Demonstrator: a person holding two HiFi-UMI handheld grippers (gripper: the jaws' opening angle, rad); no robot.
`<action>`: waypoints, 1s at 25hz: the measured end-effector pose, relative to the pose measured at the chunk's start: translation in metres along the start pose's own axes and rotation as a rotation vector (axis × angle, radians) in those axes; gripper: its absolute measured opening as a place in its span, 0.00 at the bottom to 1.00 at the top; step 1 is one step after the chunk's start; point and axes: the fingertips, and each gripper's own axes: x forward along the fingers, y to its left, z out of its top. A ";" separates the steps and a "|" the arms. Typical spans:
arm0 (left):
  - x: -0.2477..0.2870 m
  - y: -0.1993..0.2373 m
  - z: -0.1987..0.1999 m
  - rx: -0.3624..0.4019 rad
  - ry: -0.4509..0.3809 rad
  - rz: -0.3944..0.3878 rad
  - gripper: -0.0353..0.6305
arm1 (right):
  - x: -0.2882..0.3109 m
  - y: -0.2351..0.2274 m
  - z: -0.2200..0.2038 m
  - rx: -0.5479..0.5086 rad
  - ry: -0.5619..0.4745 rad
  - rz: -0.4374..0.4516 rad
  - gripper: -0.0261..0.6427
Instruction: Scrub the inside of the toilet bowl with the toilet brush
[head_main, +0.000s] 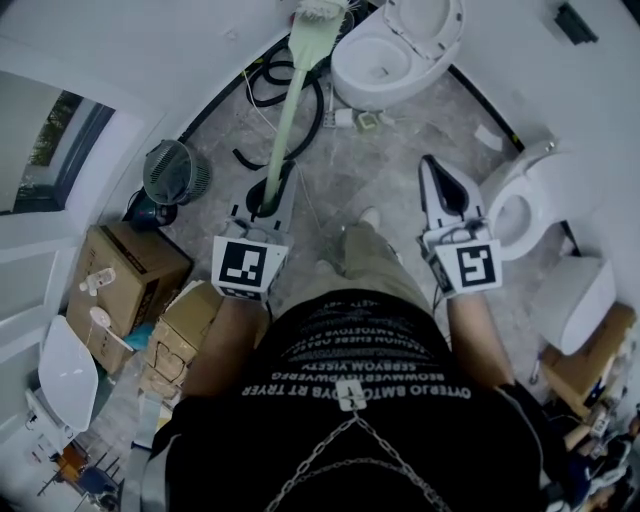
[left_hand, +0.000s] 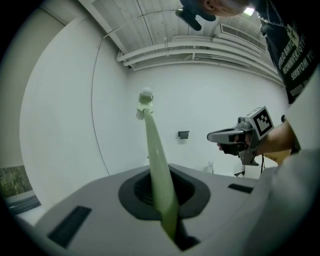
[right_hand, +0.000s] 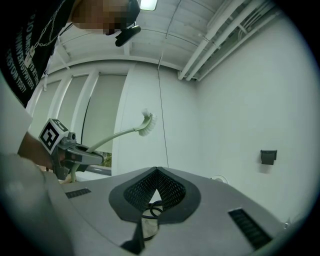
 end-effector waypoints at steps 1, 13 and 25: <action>0.003 0.003 0.003 -0.010 -0.010 0.005 0.05 | 0.003 -0.002 0.001 -0.001 -0.002 -0.003 0.04; 0.045 0.042 0.013 -0.034 -0.030 0.061 0.05 | 0.046 -0.034 0.007 -0.007 0.002 -0.003 0.04; 0.100 0.048 0.020 -0.015 0.030 0.052 0.05 | 0.080 -0.083 0.014 -0.007 0.009 0.015 0.04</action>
